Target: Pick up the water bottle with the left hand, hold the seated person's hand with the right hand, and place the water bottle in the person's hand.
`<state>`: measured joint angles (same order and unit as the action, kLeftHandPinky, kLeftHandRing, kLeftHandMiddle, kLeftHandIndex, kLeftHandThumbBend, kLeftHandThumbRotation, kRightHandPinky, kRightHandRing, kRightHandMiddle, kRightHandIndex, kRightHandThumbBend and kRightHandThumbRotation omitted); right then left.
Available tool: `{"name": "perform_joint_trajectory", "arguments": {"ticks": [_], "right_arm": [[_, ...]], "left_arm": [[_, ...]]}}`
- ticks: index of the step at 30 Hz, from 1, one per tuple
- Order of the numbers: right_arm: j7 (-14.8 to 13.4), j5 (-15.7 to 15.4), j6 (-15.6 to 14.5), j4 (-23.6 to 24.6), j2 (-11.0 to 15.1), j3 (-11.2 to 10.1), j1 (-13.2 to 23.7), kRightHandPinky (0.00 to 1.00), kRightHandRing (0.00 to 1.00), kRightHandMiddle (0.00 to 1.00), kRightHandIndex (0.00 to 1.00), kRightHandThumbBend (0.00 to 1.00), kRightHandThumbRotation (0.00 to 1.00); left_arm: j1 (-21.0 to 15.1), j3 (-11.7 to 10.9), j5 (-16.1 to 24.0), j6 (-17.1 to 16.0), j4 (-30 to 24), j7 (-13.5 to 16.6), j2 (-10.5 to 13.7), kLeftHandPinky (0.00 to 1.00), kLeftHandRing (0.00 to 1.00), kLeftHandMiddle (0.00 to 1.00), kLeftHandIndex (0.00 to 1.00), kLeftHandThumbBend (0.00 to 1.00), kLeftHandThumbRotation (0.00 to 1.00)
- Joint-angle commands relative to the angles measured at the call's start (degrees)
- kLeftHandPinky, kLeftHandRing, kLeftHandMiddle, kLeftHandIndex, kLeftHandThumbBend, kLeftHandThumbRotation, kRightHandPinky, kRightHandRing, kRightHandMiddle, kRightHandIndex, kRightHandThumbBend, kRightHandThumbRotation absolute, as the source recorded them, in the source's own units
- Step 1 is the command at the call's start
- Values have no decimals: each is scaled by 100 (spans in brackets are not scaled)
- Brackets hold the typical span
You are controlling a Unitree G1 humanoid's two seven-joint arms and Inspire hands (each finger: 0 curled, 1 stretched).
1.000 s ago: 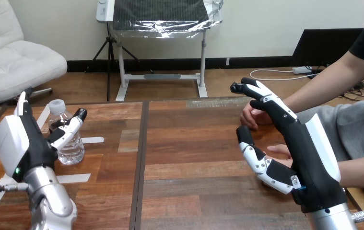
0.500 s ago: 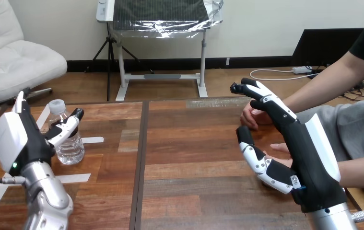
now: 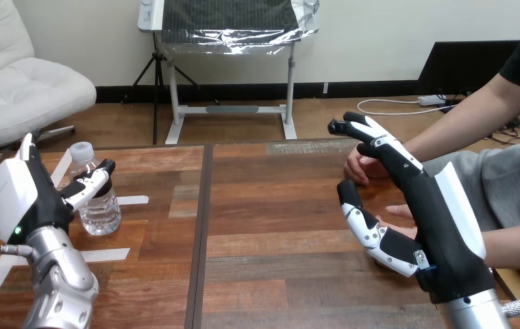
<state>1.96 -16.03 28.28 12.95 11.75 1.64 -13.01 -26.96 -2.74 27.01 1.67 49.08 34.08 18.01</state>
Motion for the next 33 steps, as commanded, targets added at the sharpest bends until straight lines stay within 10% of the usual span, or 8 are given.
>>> {"name": "perform_joint_trajectory", "arguments": {"ticks": [1,33], "right_arm": [[38,-14,-19,228,106,-76,359,86,90,91,81,16,0],[64,-168,-111,340,121,-119,336,87,89,90,81,18,0]], "left_arm": [[-656,181,42,-49,312,40,207,79,86,89,89,90,48],[-1227,505,-216,106,1037,-986,319,72,82,86,87,92,60]]}}
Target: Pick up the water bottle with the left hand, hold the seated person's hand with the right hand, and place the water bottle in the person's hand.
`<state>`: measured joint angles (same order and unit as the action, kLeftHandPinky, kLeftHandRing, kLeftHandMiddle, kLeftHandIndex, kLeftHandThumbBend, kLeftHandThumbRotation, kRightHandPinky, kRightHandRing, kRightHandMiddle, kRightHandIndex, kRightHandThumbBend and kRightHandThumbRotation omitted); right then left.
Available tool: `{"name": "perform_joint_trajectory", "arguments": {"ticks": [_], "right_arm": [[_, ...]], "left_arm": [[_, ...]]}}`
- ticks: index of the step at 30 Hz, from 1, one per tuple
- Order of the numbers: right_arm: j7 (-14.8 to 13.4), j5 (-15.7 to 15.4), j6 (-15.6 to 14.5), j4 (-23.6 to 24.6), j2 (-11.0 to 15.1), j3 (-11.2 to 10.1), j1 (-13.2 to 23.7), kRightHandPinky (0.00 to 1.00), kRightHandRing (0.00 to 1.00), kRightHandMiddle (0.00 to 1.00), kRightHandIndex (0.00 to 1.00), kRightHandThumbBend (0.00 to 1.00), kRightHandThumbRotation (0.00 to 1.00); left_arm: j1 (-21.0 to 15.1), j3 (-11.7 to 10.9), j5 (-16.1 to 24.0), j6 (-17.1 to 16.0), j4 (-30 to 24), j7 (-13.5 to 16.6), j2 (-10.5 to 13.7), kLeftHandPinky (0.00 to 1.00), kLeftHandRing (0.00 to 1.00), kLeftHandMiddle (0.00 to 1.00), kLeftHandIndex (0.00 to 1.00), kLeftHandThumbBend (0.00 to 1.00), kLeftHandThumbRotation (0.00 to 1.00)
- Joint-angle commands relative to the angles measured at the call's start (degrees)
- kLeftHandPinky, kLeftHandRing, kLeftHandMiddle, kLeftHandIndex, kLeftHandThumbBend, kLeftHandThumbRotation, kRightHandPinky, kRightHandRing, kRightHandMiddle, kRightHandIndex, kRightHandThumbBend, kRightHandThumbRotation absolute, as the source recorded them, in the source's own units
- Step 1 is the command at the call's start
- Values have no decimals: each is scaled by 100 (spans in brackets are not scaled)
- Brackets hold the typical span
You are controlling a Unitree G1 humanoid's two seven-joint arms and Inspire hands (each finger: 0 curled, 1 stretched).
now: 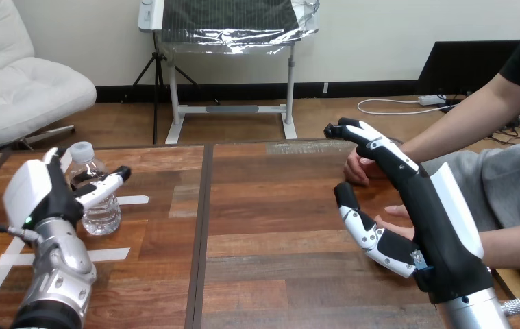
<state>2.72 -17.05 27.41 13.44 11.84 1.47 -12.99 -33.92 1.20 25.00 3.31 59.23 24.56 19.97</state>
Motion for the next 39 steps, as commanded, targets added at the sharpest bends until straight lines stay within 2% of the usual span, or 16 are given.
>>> {"name": "perform_joint_trajectory", "arguments": {"ticks": [1,19,31,39], "right_arm": [[-15,-73,-28,295,108,-103,333,87,89,90,81,18,0],[-12,-100,-104,366,127,-127,270,87,89,90,80,19,0],[-40,-101,-138,409,209,-121,236,87,89,89,80,19,0],[-49,-67,-128,413,229,-126,215,87,89,89,79,19,0]], "left_arm": [[-534,119,-19,-66,35,-37,123,72,82,86,87,92,60],[-632,177,-175,-71,235,-79,25,71,81,85,86,92,60],[-675,163,-304,-40,284,-251,6,71,82,87,86,92,60],[-698,167,-335,-80,379,-202,-21,71,81,85,84,90,58]]}}
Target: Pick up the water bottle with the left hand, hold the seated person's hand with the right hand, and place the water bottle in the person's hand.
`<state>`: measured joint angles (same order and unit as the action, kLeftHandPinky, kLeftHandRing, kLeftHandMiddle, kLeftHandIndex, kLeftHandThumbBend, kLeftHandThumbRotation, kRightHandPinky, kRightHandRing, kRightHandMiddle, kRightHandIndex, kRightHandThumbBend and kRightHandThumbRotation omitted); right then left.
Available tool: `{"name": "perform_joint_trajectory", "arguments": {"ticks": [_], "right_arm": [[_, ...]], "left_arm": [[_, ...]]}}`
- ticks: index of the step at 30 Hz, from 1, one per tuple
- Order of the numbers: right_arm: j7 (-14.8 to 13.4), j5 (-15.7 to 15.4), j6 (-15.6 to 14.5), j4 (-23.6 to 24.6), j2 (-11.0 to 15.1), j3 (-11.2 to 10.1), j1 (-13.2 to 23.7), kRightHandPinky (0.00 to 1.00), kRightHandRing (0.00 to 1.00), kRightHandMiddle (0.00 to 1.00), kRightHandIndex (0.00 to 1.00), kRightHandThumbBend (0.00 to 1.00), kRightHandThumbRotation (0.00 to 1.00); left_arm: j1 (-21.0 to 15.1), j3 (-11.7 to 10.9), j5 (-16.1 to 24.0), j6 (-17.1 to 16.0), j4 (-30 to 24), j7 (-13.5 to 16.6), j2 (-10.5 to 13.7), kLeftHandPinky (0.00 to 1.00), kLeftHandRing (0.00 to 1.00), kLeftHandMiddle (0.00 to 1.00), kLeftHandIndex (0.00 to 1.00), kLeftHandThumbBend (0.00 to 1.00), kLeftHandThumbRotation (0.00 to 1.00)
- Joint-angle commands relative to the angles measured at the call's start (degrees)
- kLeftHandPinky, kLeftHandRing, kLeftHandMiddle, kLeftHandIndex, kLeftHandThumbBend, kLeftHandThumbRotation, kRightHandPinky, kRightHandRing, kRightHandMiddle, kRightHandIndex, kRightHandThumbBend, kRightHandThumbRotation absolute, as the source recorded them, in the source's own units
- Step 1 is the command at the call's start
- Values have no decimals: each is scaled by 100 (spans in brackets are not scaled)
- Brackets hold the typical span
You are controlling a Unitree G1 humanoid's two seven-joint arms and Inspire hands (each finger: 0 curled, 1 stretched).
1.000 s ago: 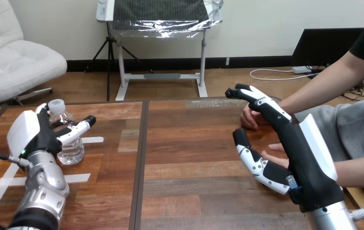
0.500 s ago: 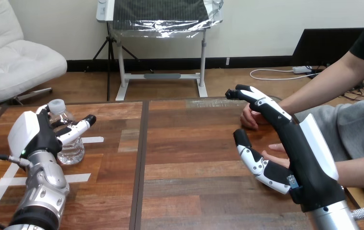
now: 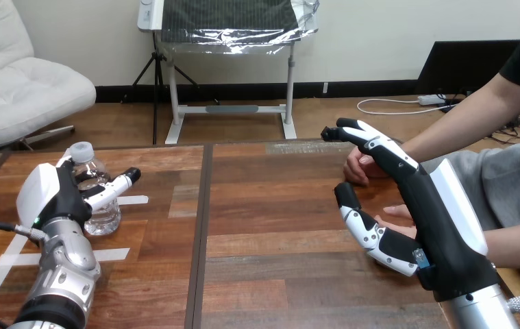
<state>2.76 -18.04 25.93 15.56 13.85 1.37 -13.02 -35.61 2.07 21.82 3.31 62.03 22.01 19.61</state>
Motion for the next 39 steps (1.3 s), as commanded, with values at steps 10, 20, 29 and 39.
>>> {"name": "perform_joint_trajectory", "arguments": {"ticks": [10,20,29,39], "right_arm": [[-28,66,1,231,46,-131,197,87,88,89,78,19,0],[-12,92,-22,256,63,-152,164,87,88,89,78,19,0],[-18,16,-32,294,86,-180,131,87,88,89,77,19,0],[-15,-22,-42,330,82,-216,105,87,88,88,76,19,0]], "left_arm": [[-544,100,-13,-242,277,151,9,66,75,78,78,83,47],[-485,241,112,-396,329,272,48,52,59,64,63,75,11],[-455,379,165,-430,385,344,71,45,51,56,57,75,1],[-419,511,215,-411,459,419,79,39,45,50,53,76,0]]}}
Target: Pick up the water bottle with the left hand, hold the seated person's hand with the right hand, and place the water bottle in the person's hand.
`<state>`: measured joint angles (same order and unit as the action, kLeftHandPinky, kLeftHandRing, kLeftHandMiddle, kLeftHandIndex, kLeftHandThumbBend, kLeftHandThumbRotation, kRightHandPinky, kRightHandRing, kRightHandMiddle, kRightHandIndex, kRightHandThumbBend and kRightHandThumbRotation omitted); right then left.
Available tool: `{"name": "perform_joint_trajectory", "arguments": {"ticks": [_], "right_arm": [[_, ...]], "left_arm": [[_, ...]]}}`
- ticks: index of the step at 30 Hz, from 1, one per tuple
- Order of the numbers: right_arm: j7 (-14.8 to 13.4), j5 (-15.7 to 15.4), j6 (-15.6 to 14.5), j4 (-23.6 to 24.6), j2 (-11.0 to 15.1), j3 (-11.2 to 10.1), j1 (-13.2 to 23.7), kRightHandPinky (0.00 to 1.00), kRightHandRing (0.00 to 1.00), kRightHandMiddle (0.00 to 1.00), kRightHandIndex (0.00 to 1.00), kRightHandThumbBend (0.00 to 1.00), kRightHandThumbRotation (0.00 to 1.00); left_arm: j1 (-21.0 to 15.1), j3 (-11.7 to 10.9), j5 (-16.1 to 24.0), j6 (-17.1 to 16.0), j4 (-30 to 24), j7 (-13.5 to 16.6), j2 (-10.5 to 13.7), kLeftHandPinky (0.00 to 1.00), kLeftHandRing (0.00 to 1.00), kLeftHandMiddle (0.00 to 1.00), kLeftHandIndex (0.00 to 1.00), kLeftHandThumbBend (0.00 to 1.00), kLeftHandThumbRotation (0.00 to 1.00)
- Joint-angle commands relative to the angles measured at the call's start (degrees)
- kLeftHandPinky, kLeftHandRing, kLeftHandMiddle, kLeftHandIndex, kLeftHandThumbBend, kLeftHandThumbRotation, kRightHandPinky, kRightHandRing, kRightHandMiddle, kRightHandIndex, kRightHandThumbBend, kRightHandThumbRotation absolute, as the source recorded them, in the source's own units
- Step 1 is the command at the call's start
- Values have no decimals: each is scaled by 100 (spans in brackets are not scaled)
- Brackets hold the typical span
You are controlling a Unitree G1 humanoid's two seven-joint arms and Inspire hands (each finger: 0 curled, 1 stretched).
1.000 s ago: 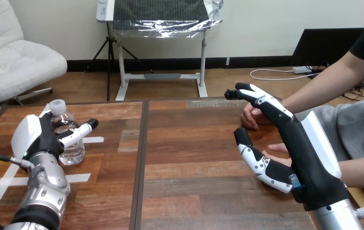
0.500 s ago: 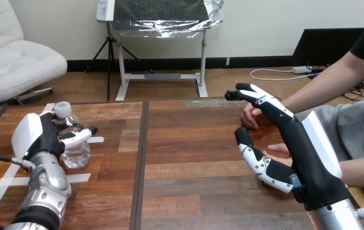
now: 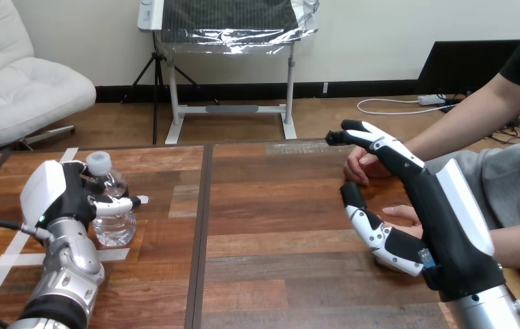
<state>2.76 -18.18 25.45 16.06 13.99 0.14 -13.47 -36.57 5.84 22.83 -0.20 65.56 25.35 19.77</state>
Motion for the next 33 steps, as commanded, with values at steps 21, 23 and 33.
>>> {"name": "perform_joint_trajectory", "arguments": {"ticks": [21,23,33], "right_arm": [[54,228,149,224,98,-152,127,85,87,87,75,20,0],[68,264,169,208,103,-157,131,85,87,87,75,20,0],[85,296,285,152,138,-189,146,86,87,87,75,19,0]], "left_arm": [[-231,221,76,-212,172,194,21,37,42,47,51,74,0],[-231,230,78,-198,187,210,10,37,42,47,51,73,0],[-168,288,93,-268,192,371,-30,36,41,46,50,72,0]]}}
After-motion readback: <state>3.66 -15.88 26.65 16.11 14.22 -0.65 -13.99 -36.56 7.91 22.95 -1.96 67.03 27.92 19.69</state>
